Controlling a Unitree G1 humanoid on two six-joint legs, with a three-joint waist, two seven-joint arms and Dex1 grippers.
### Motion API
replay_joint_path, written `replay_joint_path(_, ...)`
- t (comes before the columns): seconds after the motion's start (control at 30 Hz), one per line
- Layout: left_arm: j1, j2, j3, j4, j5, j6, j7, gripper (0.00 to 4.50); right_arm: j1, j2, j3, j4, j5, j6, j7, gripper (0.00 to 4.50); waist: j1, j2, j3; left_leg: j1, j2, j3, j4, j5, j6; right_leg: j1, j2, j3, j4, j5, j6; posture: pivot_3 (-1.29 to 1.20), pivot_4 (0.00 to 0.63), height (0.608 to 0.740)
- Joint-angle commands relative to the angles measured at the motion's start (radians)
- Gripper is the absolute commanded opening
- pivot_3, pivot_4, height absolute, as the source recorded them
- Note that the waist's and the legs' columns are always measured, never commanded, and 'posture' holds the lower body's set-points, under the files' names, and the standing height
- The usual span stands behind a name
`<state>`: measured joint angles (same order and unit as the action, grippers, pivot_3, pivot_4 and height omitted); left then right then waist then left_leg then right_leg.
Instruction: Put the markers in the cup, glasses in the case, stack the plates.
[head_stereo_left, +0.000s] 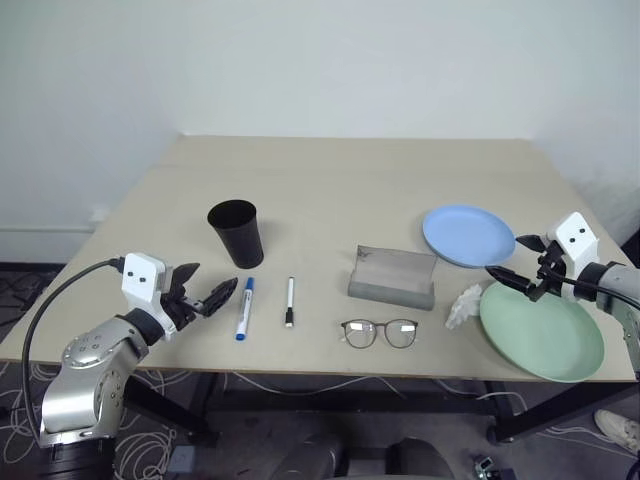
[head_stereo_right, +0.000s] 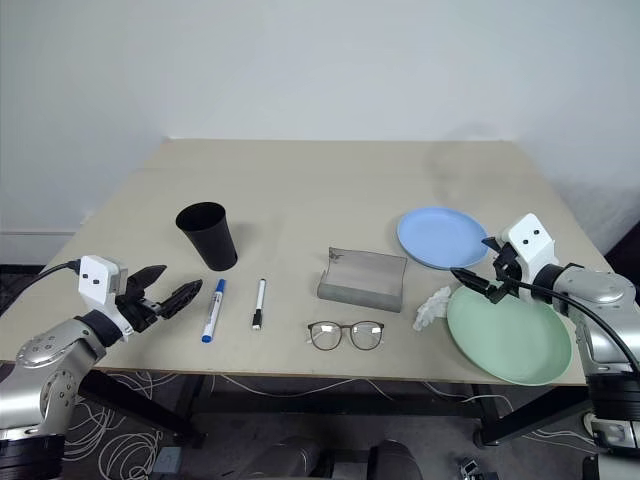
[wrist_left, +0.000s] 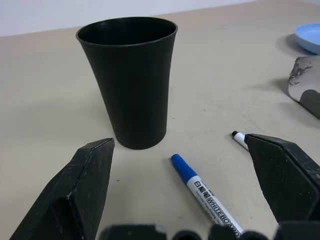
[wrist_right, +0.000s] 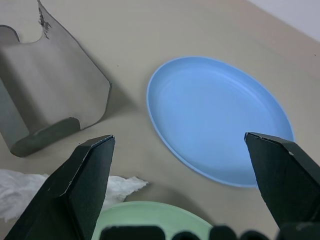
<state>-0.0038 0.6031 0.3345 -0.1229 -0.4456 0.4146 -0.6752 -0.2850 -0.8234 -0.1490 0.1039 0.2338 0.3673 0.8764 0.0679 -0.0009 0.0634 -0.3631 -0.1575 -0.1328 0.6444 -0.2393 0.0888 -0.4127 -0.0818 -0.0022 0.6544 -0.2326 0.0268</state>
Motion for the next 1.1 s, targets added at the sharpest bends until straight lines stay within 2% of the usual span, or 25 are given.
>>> replay_joint_path(0.03,-0.045,0.032,0.013,0.016,0.001,-0.031,-0.023,4.43,0.003,-0.037,-0.045,-0.016,0.005,-0.022,0.007,4.50,0.001,0.000,0.000,0.000,0.000,0.000,0.000,0.000,0.000,0.000,0.000,0.000,0.000,0.000,0.000,0.00,0.000,0.740)
replay_joint_path(0.3,-0.114,0.044,-0.019,0.101,0.028,-0.061,-0.050,4.43,0.103,-0.100,-0.088,-0.134,0.031,0.048,0.028,4.50,0.001,0.000,0.000,0.000,0.000,0.000,0.000,0.000,0.001,0.000,0.000,0.001,0.000,0.000,0.000,0.00,0.000,0.740)
replay_joint_path(0.47,-0.153,0.056,-0.041,0.148,0.039,-0.069,-0.078,4.43,0.243,-0.112,-0.126,-0.381,0.083,0.213,0.011,4.50,0.000,0.000,0.000,-0.001,0.000,0.001,0.000,-0.001,0.002,-0.001,0.000,0.001,0.000,0.000,0.001,0.00,0.000,0.740)
replay_joint_path(0.7,-0.208,0.068,-0.062,0.197,0.060,-0.076,-0.100,4.43,0.351,-0.109,-0.086,-0.630,0.110,0.374,-0.041,4.50,0.000,-0.001,0.000,-0.001,0.000,0.003,0.000,-0.001,0.002,-0.001,0.000,0.003,0.000,0.000,0.002,0.00,0.000,0.740)
replay_joint_path(0.87,-0.204,0.070,-0.062,0.196,0.061,-0.076,-0.105,4.43,0.388,-0.114,-0.023,-0.687,0.055,0.417,-0.101,4.50,0.000,-0.002,0.000,-0.001,0.000,0.004,0.000,-0.002,0.003,-0.001,0.000,0.003,-0.001,0.000,0.003,0.00,0.000,0.740)
replay_joint_path(1.1,-0.182,0.072,-0.050,0.167,0.055,-0.064,-0.097,4.43,0.373,-0.108,0.053,-0.624,-0.010,0.417,-0.154,4.50,0.000,-0.002,0.000,-0.001,0.000,0.005,0.000,-0.002,0.003,-0.001,0.000,0.004,-0.002,0.000,0.003,0.00,0.000,0.740)
